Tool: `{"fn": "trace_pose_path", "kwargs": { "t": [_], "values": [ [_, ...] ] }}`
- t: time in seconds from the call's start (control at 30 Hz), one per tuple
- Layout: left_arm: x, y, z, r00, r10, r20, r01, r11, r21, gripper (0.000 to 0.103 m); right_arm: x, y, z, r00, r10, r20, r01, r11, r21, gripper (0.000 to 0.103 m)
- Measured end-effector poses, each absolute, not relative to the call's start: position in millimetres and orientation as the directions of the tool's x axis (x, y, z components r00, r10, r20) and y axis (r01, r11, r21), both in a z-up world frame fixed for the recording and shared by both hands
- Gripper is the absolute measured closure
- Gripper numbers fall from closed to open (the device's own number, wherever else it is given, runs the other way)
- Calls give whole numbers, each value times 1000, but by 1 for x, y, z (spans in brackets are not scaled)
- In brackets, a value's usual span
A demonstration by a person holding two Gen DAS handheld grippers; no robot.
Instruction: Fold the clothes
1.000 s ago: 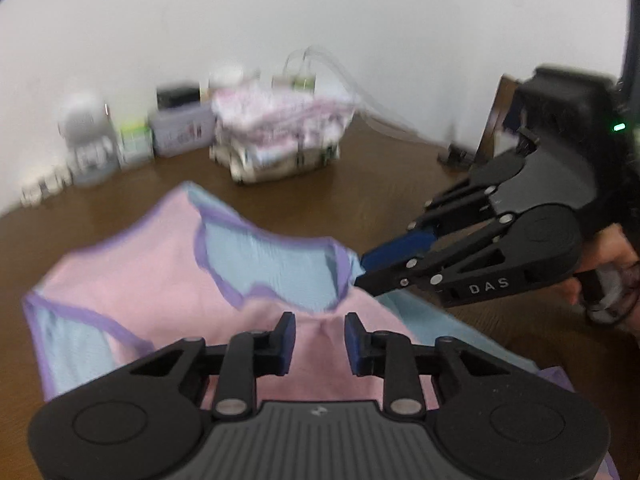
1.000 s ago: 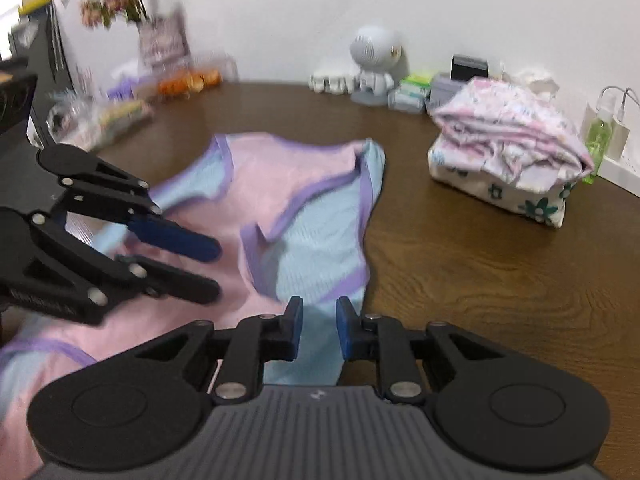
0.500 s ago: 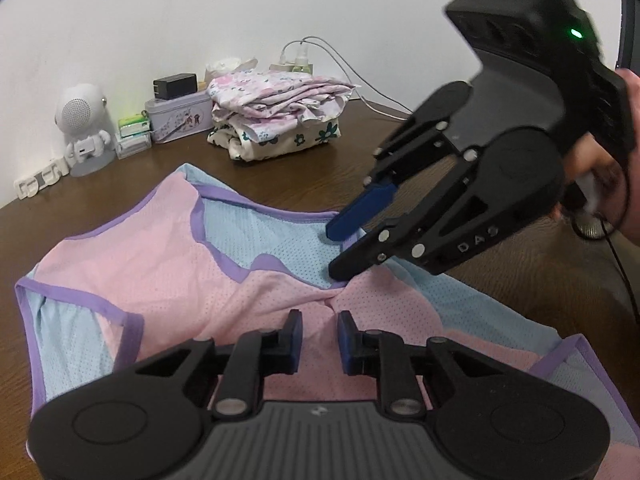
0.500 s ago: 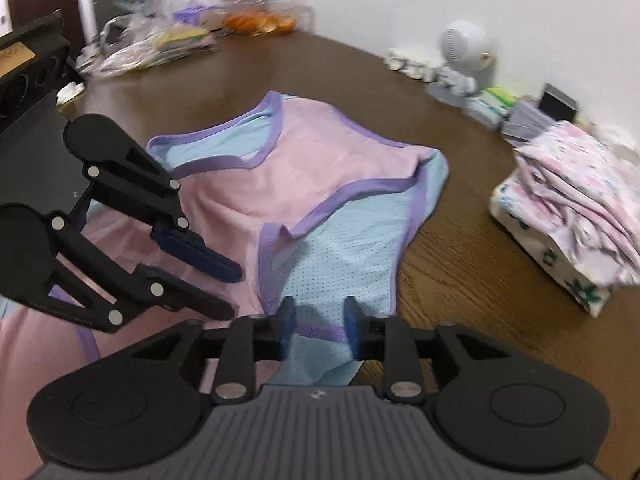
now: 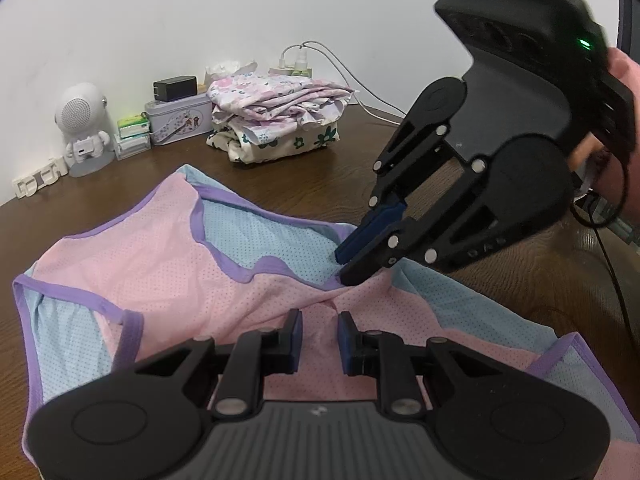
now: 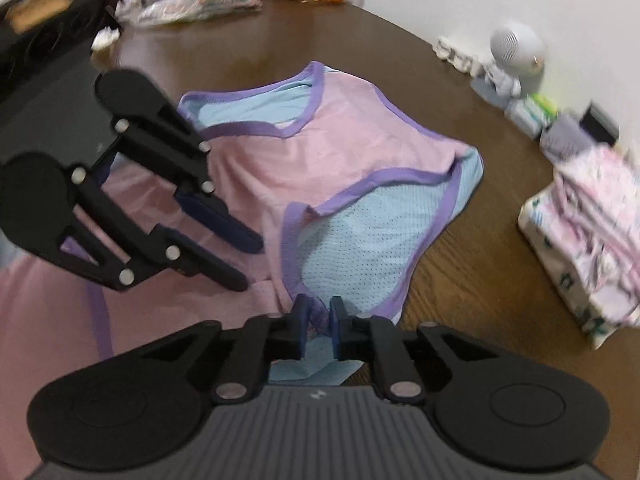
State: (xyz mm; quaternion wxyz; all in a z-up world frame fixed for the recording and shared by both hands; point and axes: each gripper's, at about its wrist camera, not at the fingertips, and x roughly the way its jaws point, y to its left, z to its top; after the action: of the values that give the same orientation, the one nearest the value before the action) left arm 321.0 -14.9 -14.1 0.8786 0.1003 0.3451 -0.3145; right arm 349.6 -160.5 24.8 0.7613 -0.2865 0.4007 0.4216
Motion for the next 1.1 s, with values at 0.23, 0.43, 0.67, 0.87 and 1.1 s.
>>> {"fn": "trace_pose_path", "kwargs": {
  "t": [0.23, 0.43, 0.67, 0.87, 1.1],
  "values": [
    [320, -14, -15, 569, -487, -663, 621, 782, -42, 85, 365, -176, 29, 428, 395, -813, -742, 667, -66, 95],
    [319, -13, -15, 571, -495, -655, 621, 782, -50, 83, 378, -181, 42, 458, 425, -780, -630, 775, 52, 89],
    [318, -14, -15, 569, -500, -653, 628, 777, -47, 81, 414, -127, 61, 604, 273, -749, -543, 828, -137, 83],
    [317, -15, -15, 571, -499, -652, 629, 776, -43, 81, 444, -83, 15, 629, 139, -765, -575, 744, -339, 83],
    [316, -14, -15, 569, -504, -650, 633, 773, -45, 80, 460, -101, 9, 614, 195, -765, -556, 794, -245, 84]
  ]
}}
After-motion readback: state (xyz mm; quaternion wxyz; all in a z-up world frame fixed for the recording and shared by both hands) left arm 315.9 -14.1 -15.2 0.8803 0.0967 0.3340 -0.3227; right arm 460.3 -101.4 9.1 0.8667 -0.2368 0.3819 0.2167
